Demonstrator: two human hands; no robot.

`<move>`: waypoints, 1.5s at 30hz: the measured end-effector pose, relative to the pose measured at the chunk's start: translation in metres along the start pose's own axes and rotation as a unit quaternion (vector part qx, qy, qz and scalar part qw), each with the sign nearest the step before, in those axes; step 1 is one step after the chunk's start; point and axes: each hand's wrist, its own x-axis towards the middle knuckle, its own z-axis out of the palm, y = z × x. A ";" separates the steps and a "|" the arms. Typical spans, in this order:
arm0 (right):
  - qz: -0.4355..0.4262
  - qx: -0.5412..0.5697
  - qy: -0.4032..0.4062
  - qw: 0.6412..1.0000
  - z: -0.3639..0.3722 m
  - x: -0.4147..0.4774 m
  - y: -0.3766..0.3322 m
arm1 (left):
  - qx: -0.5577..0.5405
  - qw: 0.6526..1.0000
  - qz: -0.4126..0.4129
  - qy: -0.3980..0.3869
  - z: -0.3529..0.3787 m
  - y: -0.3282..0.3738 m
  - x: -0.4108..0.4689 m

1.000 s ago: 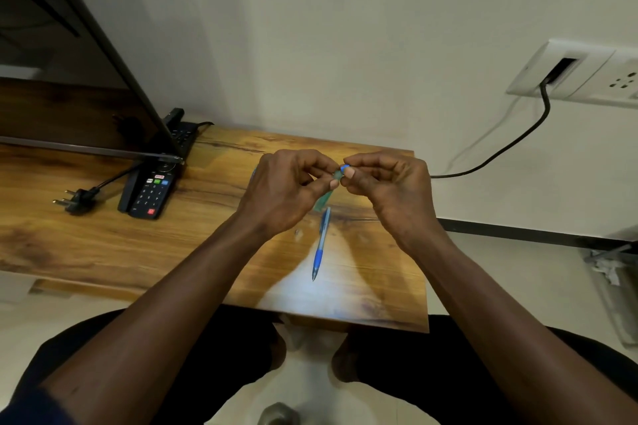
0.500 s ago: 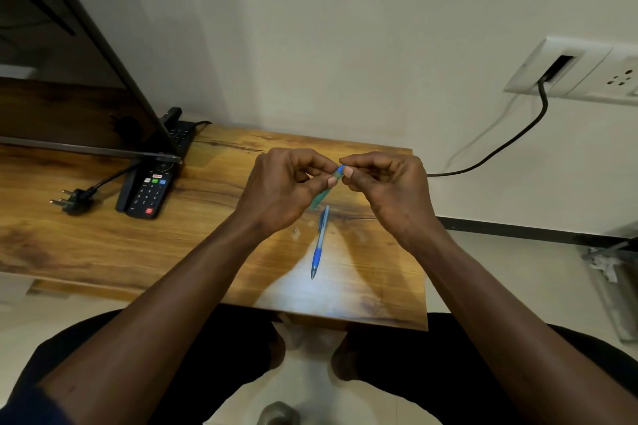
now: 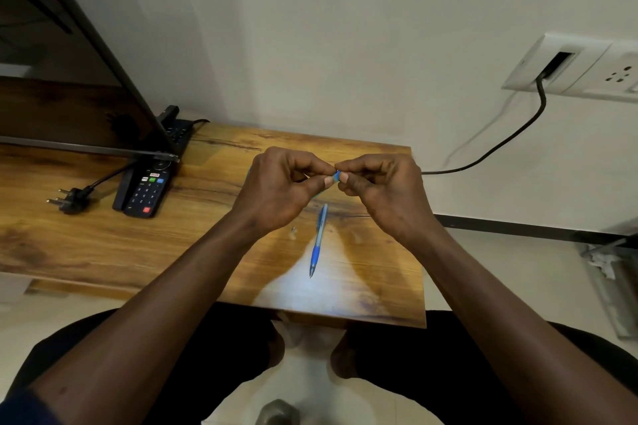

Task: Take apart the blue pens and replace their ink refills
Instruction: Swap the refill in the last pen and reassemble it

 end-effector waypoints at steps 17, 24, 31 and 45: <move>0.086 0.210 0.039 0.973 0.003 -0.007 -0.001 | -0.166 0.983 -0.067 0.043 0.019 0.005 -0.001; 0.175 0.234 0.068 0.954 -0.016 -0.004 0.009 | -0.088 0.991 -0.097 0.015 0.021 0.005 0.006; 0.215 0.019 0.070 0.974 -0.023 -0.011 0.048 | 0.078 0.991 -0.103 -0.032 0.027 0.000 0.004; 0.173 -0.174 0.054 0.968 -0.023 -0.020 0.083 | 0.116 0.985 -0.105 -0.074 0.030 -0.003 0.008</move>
